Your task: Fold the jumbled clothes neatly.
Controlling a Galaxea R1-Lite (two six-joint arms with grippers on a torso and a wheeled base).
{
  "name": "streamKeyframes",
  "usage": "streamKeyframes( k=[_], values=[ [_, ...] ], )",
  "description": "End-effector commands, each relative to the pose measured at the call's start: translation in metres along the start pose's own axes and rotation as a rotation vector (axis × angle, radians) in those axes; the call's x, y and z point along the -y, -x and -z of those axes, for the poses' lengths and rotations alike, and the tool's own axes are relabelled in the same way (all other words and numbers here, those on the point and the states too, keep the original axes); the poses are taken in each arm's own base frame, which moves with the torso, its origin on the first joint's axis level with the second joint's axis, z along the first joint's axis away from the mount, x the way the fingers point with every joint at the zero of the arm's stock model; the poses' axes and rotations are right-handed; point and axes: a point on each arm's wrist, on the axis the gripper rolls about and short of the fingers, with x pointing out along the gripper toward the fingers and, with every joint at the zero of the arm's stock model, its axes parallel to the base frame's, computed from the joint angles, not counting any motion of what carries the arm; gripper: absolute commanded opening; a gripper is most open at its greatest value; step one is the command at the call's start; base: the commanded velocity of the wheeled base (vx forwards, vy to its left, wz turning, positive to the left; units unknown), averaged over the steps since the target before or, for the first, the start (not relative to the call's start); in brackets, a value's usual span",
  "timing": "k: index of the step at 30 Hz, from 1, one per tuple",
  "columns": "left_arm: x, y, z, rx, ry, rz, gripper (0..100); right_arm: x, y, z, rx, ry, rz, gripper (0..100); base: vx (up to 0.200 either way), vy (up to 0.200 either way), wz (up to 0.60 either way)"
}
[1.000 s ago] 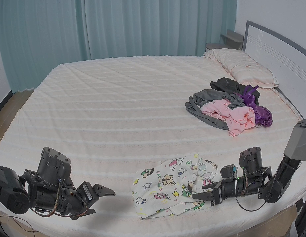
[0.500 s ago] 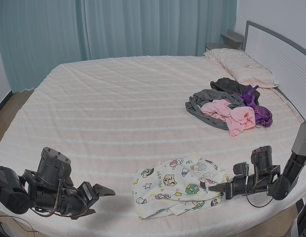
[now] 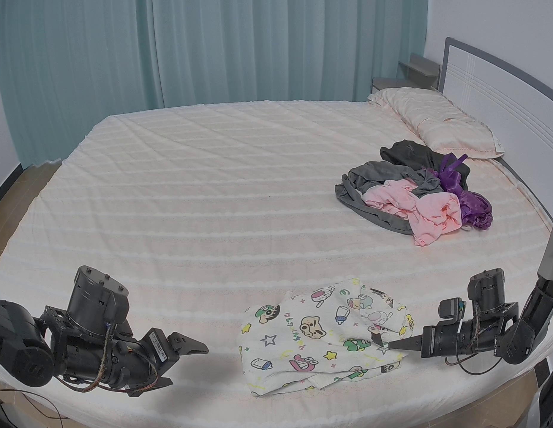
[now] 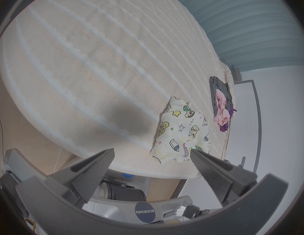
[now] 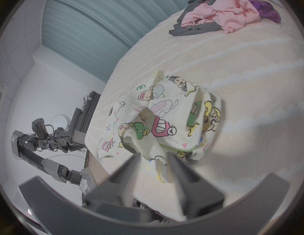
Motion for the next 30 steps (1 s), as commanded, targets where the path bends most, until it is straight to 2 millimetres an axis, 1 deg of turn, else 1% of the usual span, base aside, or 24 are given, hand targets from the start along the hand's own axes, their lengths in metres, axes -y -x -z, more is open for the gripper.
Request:
streamKeyframes(
  k=[1, 5, 6, 9, 10, 11, 12, 14, 15, 16, 17, 18, 19, 21, 22, 23, 26, 30],
  values=[
    [0.000, 0.000, 0.000, -0.001, 0.001, -0.002, 100, 0.001, 0.002, 0.003, -0.005, -0.022, 0.006, 100, 0.000, 0.000, 0.00],
    [0.000, 0.000, 0.000, -0.001, 0.001, -0.002, 100, 0.000, 0.009, -0.003, 0.039, -0.039, 0.004, 100, 0.000, 0.000, 0.00],
    [0.000, 0.000, 0.000, -0.001, 0.001, -0.002, 100, -0.003, 0.013, -0.009, 0.072, -0.040, -0.016, 100, 0.000, 0.000, 0.00],
    [0.000, 0.000, 0.000, -0.001, 0.001, -0.002, 100, -0.013, 0.018, -0.023, 0.135, -0.052, -0.079, 100, 0.000, 0.000, 0.00],
    [0.000, 0.000, 0.000, 0.000, 0.001, -0.001, 100, -0.013, 0.018, -0.023, 0.140, -0.053, -0.082, 100, 0.000, 0.000, 0.00],
    [0.000, 0.000, 0.000, 0.002, 0.001, 0.000, 100, -0.019, 0.015, -0.034, 0.175, -0.067, -0.115, 100, 0.000, 0.000, 0.00],
    [0.000, 0.000, 0.000, 0.001, 0.001, -0.002, 100, -0.023, 0.011, -0.039, 0.185, -0.075, -0.131, 100, 0.000, 0.000, 0.00],
    [0.000, 0.000, 0.000, 0.001, 0.001, -0.003, 100, -0.025, 0.009, -0.043, 0.191, -0.078, -0.140, 100, 0.000, 0.000, 0.00],
    [0.000, 0.000, 0.000, 0.001, 0.001, -0.002, 100, -0.031, -0.003, -0.054, 0.192, -0.096, -0.166, 100, 0.000, 0.000, 0.00],
    [0.000, 0.000, 0.000, 0.001, 0.001, -0.002, 100, -0.032, -0.010, -0.057, 0.186, -0.101, -0.170, 100, 0.000, 0.000, 0.00],
    [0.000, 0.000, 0.000, 0.002, 0.001, 0.000, 100, -0.031, -0.018, -0.057, 0.171, -0.101, -0.173, 100, 0.000, 0.000, 0.00],
    [0.000, 0.000, 0.000, 0.002, 0.001, 0.000, 100, -0.031, -0.019, -0.057, 0.169, -0.101, -0.173, 100, 0.000, 0.000, 0.00],
    [0.000, 0.000, 0.000, 0.001, 0.001, -0.002, 100, -0.029, -0.035, -0.058, 0.145, -0.105, -0.168, 100, 0.000, 0.000, 0.00],
    [0.000, 0.000, 0.000, 0.001, 0.001, -0.002, 100, -0.024, -0.049, -0.058, 0.133, -0.110, -0.151, 100, 0.000, 0.000, 0.00],
    [0.000, 0.000, 0.000, 0.001, 0.001, -0.002, 100, -0.024, -0.049, -0.058, 0.133, -0.110, -0.151, 100, 0.000, 0.000, 0.00],
    [0.000, 0.000, 0.000, 0.002, 0.001, 0.000, 100, -0.023, -0.061, -0.056, 0.112, -0.110, -0.145, 100, 0.000, 0.000, 0.00],
    [0.000, 0.000, 0.000, 0.002, 0.001, 0.000, 100, -0.020, -0.075, -0.055, 0.096, -0.111, -0.135, 100, 0.000, 0.000, 0.00],
    [0.001, -0.002, -0.001, 0.002, 0.001, 0.000, 100, -0.017, -0.087, -0.056, 0.100, -0.109, -0.115, 100, 0.000, 0.000, 0.00]
  ],
)
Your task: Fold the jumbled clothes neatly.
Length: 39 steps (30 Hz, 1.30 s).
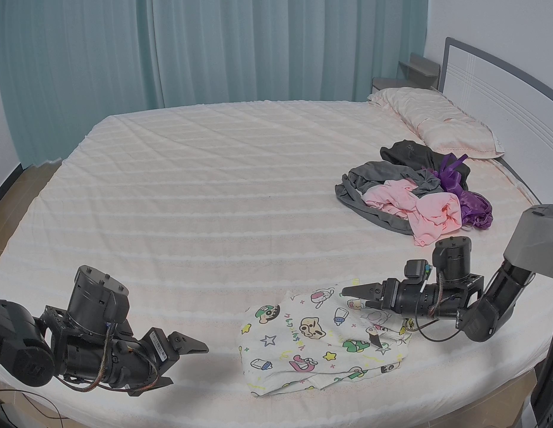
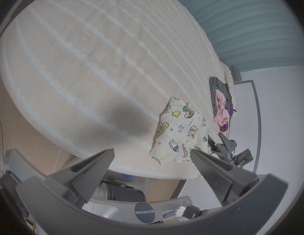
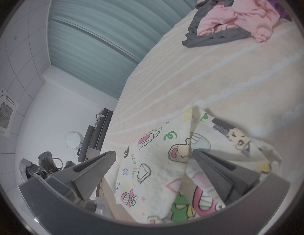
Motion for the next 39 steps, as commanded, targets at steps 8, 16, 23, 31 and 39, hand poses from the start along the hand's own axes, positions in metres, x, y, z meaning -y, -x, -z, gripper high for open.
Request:
streamKeyframes(
  k=[8, 16, 23, 31, 39],
  values=[
    [0.005, -0.008, -0.004, 0.019, -0.003, 0.026, 100, 0.015, -0.033, 0.005, -0.036, -0.013, 0.042, 0, 0.000, 0.000, 0.00],
    [0.005, -0.009, -0.004, 0.020, 0.020, 0.028, 100, 0.020, -0.027, -0.005, 0.024, -0.023, 0.076, 0, 0.000, 0.000, 0.00],
    [0.005, -0.009, -0.004, 0.019, 0.020, 0.026, 100, 0.026, -0.021, -0.020, 0.078, -0.028, 0.085, 0, 0.000, 0.000, 0.00],
    [0.004, -0.009, -0.003, 0.018, 0.019, 0.025, 100, 0.033, -0.021, -0.040, 0.132, -0.034, 0.083, 0, 0.000, 0.000, 0.00],
    [0.004, -0.009, -0.003, 0.018, 0.019, 0.025, 100, 0.032, -0.024, -0.048, 0.142, -0.025, 0.072, 0, 0.000, 0.000, 0.00]
  ],
)
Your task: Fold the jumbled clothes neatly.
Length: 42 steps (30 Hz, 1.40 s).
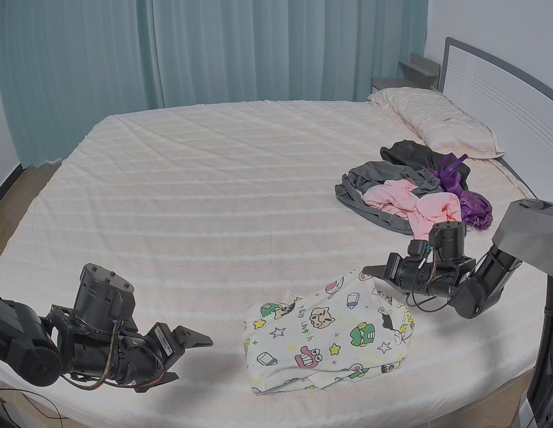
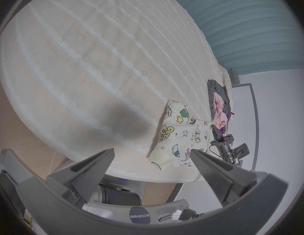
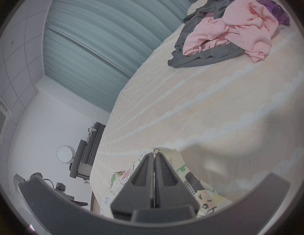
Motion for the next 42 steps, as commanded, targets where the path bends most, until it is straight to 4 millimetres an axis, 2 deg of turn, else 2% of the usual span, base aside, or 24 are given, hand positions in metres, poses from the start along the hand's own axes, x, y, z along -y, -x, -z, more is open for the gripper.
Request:
streamKeyframes(
  k=[1, 2, 3, 7, 13, 14, 18, 22, 25, 36, 42],
  values=[
    [-0.001, 0.000, 0.000, -0.001, 0.001, -0.003, 100, 0.000, -0.001, -0.005, 0.004, -0.002, 0.004, 0, 0.000, 0.000, 0.00],
    [-0.001, 0.000, 0.000, -0.001, 0.001, -0.003, 100, 0.001, -0.001, -0.006, 0.001, -0.007, 0.010, 0, 0.000, 0.000, 0.00],
    [-0.001, 0.000, 0.000, -0.001, 0.001, -0.003, 100, 0.001, 0.000, -0.006, -0.004, -0.010, 0.013, 100, 0.000, 0.000, 0.00],
    [-0.001, 0.000, 0.000, -0.001, 0.001, -0.003, 100, 0.003, 0.002, -0.002, -0.026, -0.024, 0.031, 100, 0.000, 0.000, 0.00],
    [-0.001, 0.000, 0.000, -0.001, 0.001, -0.003, 100, -0.008, 0.033, -0.003, -0.002, -0.016, 0.034, 100, 0.000, 0.000, 0.00],
    [-0.001, 0.000, 0.000, -0.001, 0.001, -0.003, 100, -0.013, 0.043, -0.001, -0.003, -0.015, 0.033, 100, 0.000, 0.000, 0.00],
    [-0.001, 0.000, 0.000, -0.001, 0.002, -0.003, 100, -0.027, 0.070, 0.020, -0.044, 0.036, 0.029, 100, 0.000, 0.000, 0.00],
    [-0.001, 0.000, 0.000, -0.001, 0.002, -0.003, 100, -0.029, 0.087, 0.047, -0.125, 0.112, 0.041, 100, 0.000, 0.000, 0.00],
    [-0.001, 0.000, 0.000, -0.001, 0.002, -0.003, 100, -0.026, 0.091, 0.059, -0.167, 0.151, 0.052, 100, 0.000, 0.000, 0.00],
    [0.000, 0.001, 0.000, 0.000, 0.002, 0.000, 100, -0.041, 0.104, 0.069, -0.181, 0.149, 0.019, 100, 0.000, 0.000, 0.00],
    [0.000, 0.001, 0.000, 0.000, 0.002, 0.000, 100, -0.043, 0.096, 0.073, -0.208, 0.112, 0.011, 100, 0.000, 0.000, 0.00]
  ],
)
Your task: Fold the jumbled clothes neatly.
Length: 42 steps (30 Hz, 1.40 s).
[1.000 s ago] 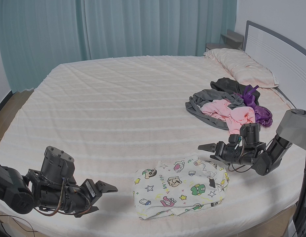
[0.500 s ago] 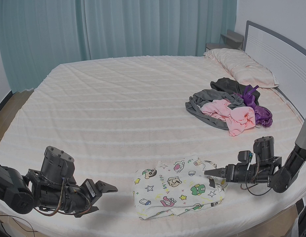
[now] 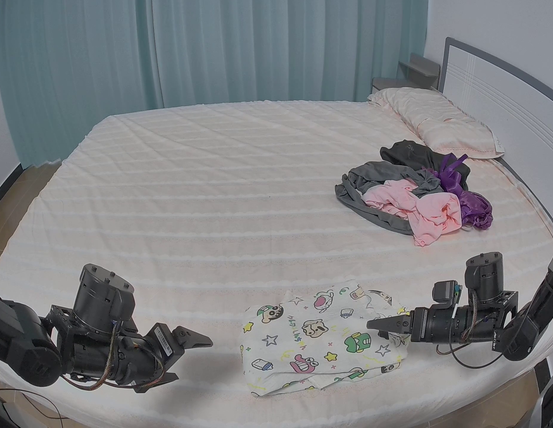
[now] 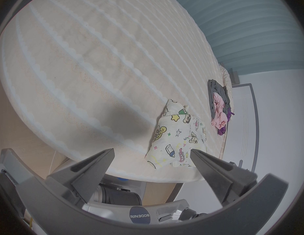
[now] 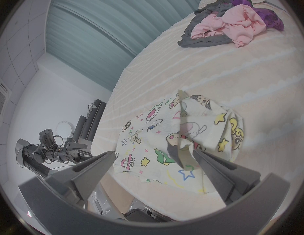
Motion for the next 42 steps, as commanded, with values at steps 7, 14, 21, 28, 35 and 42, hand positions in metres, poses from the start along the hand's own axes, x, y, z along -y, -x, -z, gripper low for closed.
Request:
streamKeyframes(
  k=[7, 14, 21, 28, 35, 42],
  values=[
    [0.000, 0.001, 0.000, 0.001, 0.001, 0.004, 100, -0.007, -0.016, 0.001, -0.033, 0.009, -0.022, 100, 0.000, 0.000, 0.00],
    [0.000, 0.001, 0.000, 0.001, 0.000, 0.004, 100, -0.005, 0.000, 0.008, -0.022, 0.001, -0.002, 100, 0.000, 0.000, 0.00],
    [0.000, 0.001, 0.000, 0.001, 0.001, 0.002, 100, -0.009, 0.018, 0.014, -0.008, 0.002, 0.001, 100, 0.000, 0.000, 0.00],
    [0.000, 0.001, 0.000, 0.000, 0.003, 0.001, 100, -0.012, 0.015, 0.013, -0.012, 0.012, -0.010, 100, 0.000, 0.000, 0.00],
    [0.000, 0.001, 0.000, 0.000, 0.006, 0.001, 100, -0.009, -0.005, 0.010, -0.046, 0.010, -0.010, 100, 0.000, 0.000, 0.00],
    [0.000, 0.001, 0.000, 0.000, 0.006, 0.001, 100, 0.002, -0.017, 0.008, -0.053, -0.014, 0.017, 100, 0.000, 0.000, 0.00]
  ],
)
